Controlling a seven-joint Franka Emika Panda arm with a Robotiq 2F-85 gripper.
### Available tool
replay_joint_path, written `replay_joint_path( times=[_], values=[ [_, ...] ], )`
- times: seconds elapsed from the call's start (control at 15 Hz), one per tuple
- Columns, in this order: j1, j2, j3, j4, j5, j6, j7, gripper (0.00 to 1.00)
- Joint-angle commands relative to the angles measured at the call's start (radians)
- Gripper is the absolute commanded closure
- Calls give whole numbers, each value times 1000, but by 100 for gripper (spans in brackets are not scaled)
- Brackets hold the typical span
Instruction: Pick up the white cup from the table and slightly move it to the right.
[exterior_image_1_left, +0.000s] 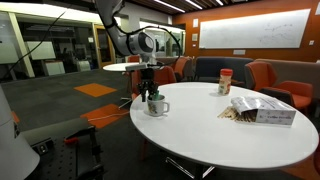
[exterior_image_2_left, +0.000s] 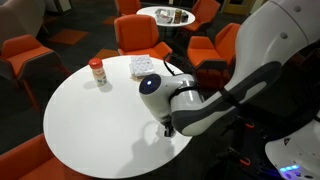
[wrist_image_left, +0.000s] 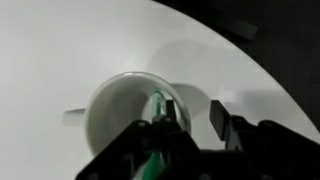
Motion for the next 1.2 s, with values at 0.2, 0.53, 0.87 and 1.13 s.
replay_joint_path(
  times=[0.2, 0.53, 0.87, 1.13],
  values=[
    [-1, -1, -11, 1, -31, 21, -20, 100],
    [-1, -13, -20, -7, -39, 32, -3, 100],
    [-31, -29, -40, 4, -23, 78, -14, 100],
    [-68, -22, -61, 80, 96, 33, 84, 100]
  ],
)
